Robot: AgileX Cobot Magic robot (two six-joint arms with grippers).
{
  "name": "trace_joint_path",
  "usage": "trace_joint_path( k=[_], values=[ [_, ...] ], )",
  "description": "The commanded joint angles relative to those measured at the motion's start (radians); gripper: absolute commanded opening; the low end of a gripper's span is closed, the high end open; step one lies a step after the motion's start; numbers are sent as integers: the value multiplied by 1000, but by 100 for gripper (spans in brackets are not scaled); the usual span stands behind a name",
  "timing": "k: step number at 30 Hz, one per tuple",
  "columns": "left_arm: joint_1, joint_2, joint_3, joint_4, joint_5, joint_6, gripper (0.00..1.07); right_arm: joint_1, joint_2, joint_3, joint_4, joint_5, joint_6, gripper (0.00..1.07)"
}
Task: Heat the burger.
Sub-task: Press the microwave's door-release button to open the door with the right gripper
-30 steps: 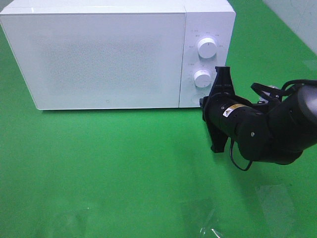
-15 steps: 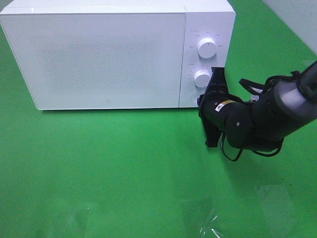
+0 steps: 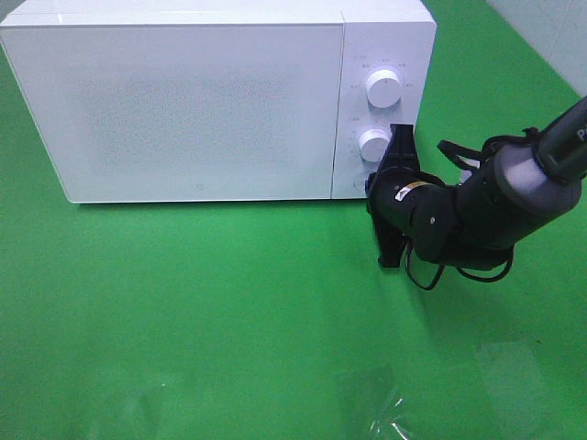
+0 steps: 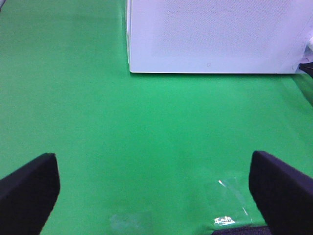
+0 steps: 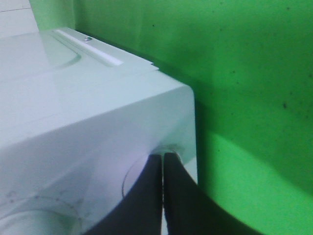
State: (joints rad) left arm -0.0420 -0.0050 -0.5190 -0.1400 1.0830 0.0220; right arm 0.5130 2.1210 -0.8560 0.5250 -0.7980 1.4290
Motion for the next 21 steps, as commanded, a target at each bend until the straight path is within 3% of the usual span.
trace_joint_path(
  k=[1,21],
  values=[
    [0,-17,4,-6,-15,1,98,-4,0,-12,4,-36,3,0],
    [0,-17,4,-6,-15,1,98,-4,2,-55,20,-357,-11,0]
  ],
)
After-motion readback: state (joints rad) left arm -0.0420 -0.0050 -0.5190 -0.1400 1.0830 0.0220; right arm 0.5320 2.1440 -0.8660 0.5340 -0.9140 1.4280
